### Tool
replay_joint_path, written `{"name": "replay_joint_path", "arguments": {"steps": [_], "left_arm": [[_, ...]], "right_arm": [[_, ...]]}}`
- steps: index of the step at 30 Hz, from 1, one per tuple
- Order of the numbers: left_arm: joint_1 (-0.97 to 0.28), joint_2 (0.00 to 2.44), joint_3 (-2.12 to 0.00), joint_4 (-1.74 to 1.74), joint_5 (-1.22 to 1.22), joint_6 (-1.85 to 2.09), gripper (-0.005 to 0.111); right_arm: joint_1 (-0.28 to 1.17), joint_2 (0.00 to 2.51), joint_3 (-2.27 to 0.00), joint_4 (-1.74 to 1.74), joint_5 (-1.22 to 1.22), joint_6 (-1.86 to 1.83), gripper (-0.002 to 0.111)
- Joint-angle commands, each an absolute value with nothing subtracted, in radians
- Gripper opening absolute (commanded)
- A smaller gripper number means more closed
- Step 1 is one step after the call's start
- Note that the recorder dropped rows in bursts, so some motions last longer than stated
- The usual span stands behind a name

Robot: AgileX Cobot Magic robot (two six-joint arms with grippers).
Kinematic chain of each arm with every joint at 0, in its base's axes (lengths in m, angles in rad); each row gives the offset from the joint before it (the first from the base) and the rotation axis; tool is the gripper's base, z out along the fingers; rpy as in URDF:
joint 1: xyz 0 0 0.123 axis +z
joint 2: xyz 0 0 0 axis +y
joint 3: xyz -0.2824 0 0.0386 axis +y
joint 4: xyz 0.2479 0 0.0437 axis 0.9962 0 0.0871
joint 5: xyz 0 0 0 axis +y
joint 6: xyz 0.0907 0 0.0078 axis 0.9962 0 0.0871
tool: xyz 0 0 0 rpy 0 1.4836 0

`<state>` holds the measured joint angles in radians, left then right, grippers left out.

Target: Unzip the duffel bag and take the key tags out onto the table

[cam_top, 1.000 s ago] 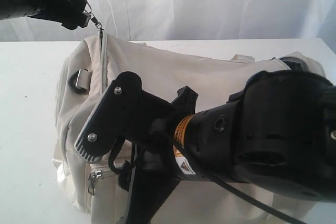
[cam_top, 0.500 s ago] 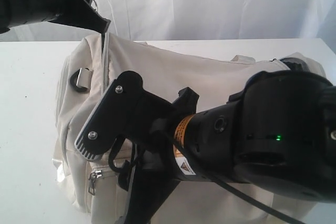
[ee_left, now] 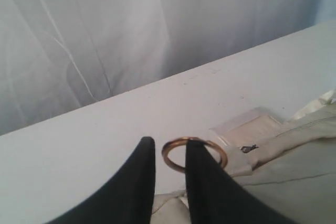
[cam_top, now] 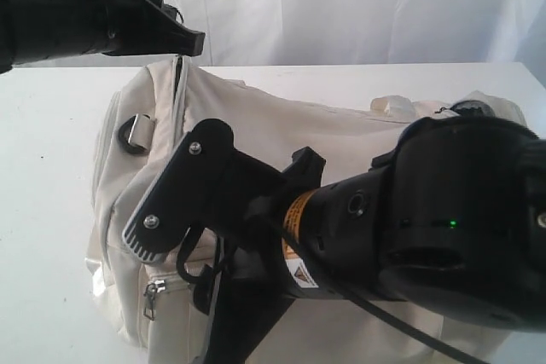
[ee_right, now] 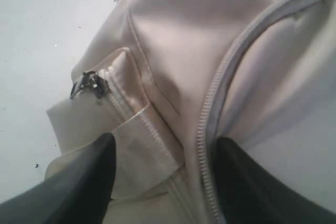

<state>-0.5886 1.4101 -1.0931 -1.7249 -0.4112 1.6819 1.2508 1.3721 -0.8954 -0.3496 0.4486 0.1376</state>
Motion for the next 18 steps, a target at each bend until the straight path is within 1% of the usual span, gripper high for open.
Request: {"name": "replay_joint_path", "arguments": {"steps": [1,6,12,18], "left_arm": [[-0.566,1.398,-1.094,-1.744,-0.347,1.656,0.022],[-0.544,1.398,-1.054,-1.744,-0.323,1.646,0.017],[-0.540,1.396,-0.980,-1.744,-0.205,1.618,0.017],[-0.540,1.374,-0.975,-1.744,-0.183,1.652,0.017]], "right_arm": [[1.256,1.365,-0.897,-0.339,0.467,0.145,0.053],[1.256,1.365,-0.897,-0.339,0.469,0.145,0.053],[1.256,1.365,-0.897,-0.339,0.474,0.145,0.053],[1.256,1.365,-0.897,-0.339,0.486,0.145,0.053]]}}
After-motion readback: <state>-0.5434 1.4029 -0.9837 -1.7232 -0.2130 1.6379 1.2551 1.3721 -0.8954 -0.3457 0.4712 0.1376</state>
